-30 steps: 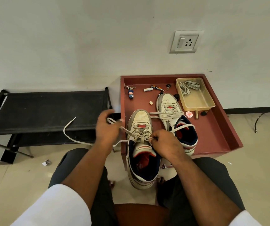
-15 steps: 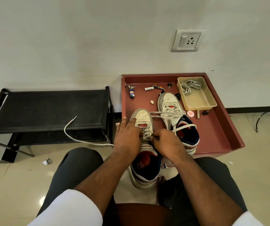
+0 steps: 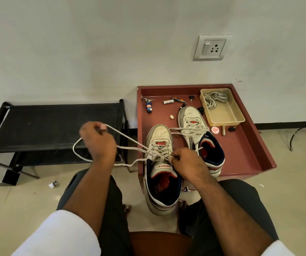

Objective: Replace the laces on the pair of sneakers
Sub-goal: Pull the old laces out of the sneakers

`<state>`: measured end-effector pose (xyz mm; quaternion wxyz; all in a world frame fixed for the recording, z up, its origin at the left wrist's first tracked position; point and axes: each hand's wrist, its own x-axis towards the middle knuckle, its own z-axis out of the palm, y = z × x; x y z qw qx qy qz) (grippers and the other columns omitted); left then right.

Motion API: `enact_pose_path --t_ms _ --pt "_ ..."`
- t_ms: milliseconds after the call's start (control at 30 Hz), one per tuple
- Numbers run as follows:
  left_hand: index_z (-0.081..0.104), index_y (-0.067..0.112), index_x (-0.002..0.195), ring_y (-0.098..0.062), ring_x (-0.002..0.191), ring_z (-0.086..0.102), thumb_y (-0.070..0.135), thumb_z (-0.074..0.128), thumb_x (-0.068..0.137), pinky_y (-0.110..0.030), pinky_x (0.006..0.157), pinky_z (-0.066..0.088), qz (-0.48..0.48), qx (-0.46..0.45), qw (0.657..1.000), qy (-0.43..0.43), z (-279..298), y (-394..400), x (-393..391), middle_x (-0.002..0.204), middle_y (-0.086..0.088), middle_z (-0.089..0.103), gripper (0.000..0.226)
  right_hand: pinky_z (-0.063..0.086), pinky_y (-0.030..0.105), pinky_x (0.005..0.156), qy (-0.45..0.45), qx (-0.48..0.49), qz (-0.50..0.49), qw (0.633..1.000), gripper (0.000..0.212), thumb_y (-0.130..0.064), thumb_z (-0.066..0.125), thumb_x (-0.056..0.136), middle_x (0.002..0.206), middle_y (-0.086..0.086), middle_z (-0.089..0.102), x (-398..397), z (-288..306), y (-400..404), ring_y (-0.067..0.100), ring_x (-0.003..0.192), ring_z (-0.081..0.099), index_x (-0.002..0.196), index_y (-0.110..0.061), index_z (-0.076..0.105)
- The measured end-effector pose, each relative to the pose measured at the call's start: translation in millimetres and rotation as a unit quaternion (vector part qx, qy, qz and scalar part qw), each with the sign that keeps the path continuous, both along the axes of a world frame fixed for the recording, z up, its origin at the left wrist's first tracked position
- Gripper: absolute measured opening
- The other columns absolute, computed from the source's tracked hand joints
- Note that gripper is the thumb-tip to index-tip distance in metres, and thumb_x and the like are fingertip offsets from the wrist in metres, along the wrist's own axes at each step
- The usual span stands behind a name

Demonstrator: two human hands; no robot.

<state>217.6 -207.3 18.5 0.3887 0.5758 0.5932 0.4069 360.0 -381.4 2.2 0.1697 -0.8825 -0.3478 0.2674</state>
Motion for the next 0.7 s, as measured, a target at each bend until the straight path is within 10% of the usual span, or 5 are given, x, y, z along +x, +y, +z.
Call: enact_pose_path --t_ms 133,267,400,500,700 --pt "0.053 0.024 0.101 -0.014 0.106 0.059 0.005 0.055 0.096 -0.023 0.089 0.053 0.192 -0.025 0.971 -0.141 -2 15 -8 0.126 -0.002 0.047 0.02 0.054 0.036 0.082 -0.002 -0.003 0.003 1.0 0.018 -0.031 0.057 0.093 0.097 0.001 0.071 -1 1 0 0.022 0.091 0.066 0.102 -0.023 0.071" --pt "0.062 0.033 0.105 -0.016 0.131 0.044 0.018 0.067 0.09 -0.039 0.107 0.044 -0.102 0.04 0.993 -0.038 -6 -10 9 0.146 0.001 0.035 0.021 0.055 0.037 0.081 -0.004 -0.008 0.0 1.0 0.017 -0.031 0.057 0.093 0.096 0.002 0.071 0 0 1 0.022 0.09 0.066 0.101 -0.023 0.071" --pt "0.07 0.038 0.106 -0.022 0.15 0.011 0.046 0.066 0.083 -0.056 0.119 0.0 -0.441 -0.019 0.872 0.211 -9 -46 25 0.159 0.008 0.022 0.024 0.055 0.038 0.081 -0.014 -0.012 0.004 1.0 0.018 -0.031 0.057 0.092 0.097 0.004 0.071 -2 0 1 0.026 0.091 0.066 0.102 -0.023 0.07" --pt "0.064 0.04 0.122 -0.026 0.151 -0.004 0.041 0.061 0.088 -0.061 0.115 -0.009 -0.46 0.016 0.799 0.387 -12 -60 29 0.163 0.003 0.013 0.034 0.054 0.037 0.08 -0.018 -0.015 0.006 1.0 0.018 -0.031 0.057 0.092 0.097 0.005 0.07 -1 0 1 0.027 0.091 0.065 0.101 -0.023 0.071" --pt "0.067 0.035 0.114 -0.032 0.151 -0.004 0.03 0.058 0.094 -0.068 0.114 -0.008 -0.453 0.091 0.753 0.469 -5 -73 38 0.162 0.0 0.016 0.022 0.054 0.035 0.078 -0.024 -0.02 0.011 0.999 0.018 -0.032 0.057 0.092 0.096 0.006 0.071 0 -1 3 0.028 0.09 0.066 0.102 -0.023 0.07"
